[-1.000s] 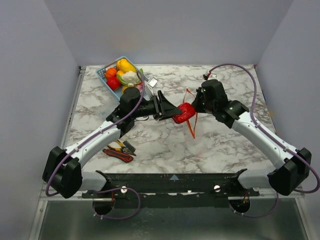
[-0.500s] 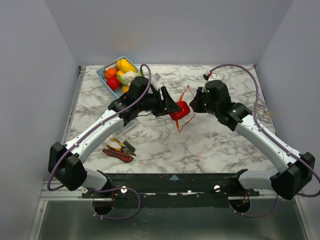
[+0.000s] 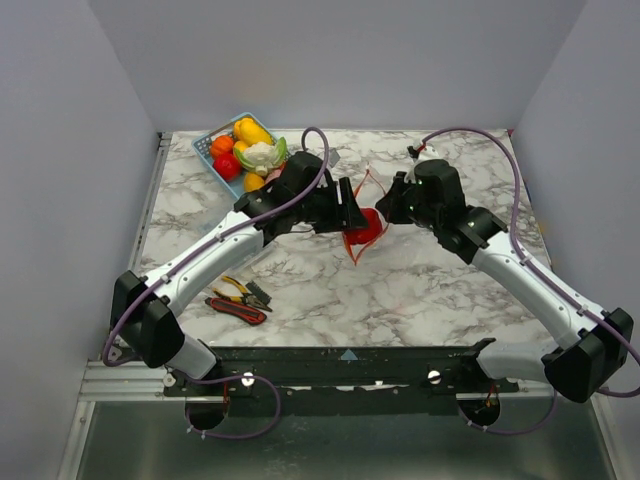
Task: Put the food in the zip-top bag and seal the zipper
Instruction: Place the fake vegetable in the zipper food storage bag, then move the bin to the center of the board.
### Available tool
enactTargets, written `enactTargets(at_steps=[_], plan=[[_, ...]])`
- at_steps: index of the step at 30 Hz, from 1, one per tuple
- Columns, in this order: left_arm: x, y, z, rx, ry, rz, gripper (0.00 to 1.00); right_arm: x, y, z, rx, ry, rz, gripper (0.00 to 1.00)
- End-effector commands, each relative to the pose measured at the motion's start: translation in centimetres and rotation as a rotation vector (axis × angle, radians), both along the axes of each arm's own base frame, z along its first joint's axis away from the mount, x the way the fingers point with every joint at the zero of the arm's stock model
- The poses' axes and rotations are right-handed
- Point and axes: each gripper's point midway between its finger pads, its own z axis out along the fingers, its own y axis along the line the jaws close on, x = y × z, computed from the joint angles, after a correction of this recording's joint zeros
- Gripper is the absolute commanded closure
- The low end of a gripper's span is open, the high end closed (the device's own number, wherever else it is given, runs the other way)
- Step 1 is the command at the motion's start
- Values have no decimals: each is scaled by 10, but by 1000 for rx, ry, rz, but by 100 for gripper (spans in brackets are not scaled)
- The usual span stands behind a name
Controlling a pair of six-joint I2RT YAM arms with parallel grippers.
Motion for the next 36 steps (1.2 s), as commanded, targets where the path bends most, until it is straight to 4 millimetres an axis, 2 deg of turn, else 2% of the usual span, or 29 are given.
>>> enactTargets(at_steps=[1,4,7,10,13,18,25,29,32,36], plan=[[-1,7,13,28,-88,-4,35,1,2,15,50,-26,-8,100],[-6,12,20,27,-119,-19,23,1,-3,9,24,-19,-27,99],[-14,15,26,8,-140,-43,17,0,-6,2,3,-6,-33,99],[-19,16,37,-37,-169,-41,16,-2,-7,0,-3,1,-34,99],[-19,23,46,-59,-207,-10,20,-4,-8,1,6,0,-34,100],[-17,32,50,-46,-266,18,20,-7,-10,4,6,1,-33,99],[-24,9,50,-101,-212,-85,20,-8,-14,15,15,-19,-50,99],[-25,2,49,-125,-203,-111,20,-5,-40,21,-60,-41,-160,100],[-24,3,45,-104,-212,-118,18,-5,-70,30,-155,-65,-267,100],[-14,16,36,-25,-239,-90,13,-11,-118,44,-294,-97,-446,100]])
